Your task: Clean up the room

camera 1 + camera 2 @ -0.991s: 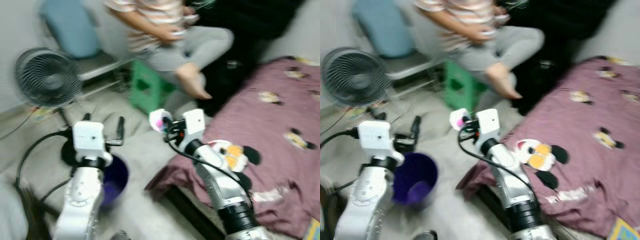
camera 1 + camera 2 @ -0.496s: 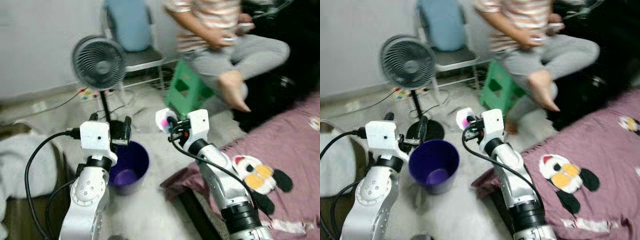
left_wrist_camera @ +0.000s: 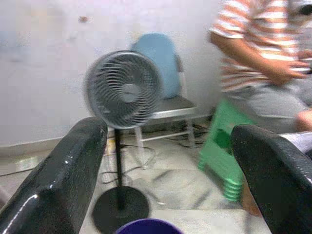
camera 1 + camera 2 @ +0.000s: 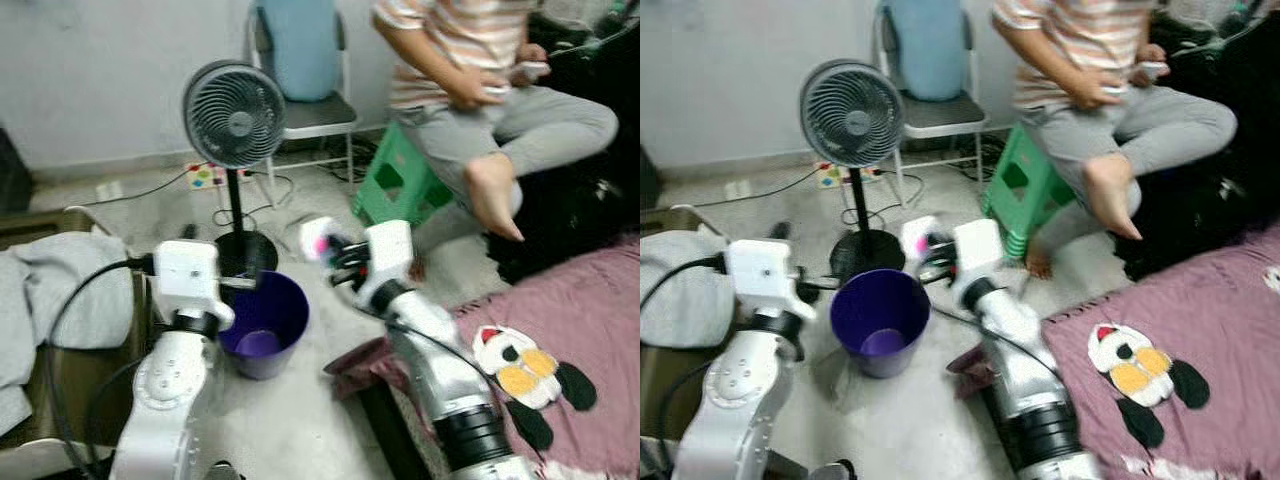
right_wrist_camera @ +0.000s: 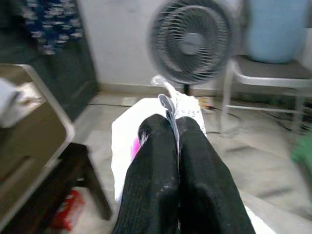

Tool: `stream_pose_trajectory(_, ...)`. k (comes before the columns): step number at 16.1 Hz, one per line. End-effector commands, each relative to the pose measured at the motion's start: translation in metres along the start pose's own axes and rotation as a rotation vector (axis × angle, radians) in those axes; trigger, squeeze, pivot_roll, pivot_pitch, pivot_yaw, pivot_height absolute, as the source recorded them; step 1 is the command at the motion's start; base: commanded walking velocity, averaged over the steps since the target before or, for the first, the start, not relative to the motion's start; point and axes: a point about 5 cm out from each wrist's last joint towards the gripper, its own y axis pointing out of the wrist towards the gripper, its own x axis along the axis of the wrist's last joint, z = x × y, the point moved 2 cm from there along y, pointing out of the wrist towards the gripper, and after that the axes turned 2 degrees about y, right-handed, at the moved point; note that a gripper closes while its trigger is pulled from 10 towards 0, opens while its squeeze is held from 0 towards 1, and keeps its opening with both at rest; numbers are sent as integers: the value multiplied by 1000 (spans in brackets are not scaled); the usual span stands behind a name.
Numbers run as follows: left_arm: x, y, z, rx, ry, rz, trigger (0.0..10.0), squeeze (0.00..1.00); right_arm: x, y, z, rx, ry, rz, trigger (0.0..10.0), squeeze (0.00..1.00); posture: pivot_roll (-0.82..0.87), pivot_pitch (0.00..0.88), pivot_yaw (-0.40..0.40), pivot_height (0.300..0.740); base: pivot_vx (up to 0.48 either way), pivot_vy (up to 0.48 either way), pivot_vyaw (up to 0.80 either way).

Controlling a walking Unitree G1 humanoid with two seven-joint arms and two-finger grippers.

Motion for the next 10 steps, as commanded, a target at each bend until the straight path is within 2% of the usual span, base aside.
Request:
stream_pose_trajectory(1,2,0,-4,-23,-11,-8,10000,0,7,-2,-4,-8,-19,-23,10000,0,34,80,-115,740,281,0,600)
stream_pose_trajectory(7,2,0,-6,-31,-18,-11,10000,0,7,-2,-4,-5,-18,-27,10000,0,35,77,-113,740,284,0,794)
stream_pose_trajectory(10,3,0,-7,-33,-29,-13,10000,0,6,-2,-5,-8,-15,-22,10000,0,36,76,-113,740,187,0,0)
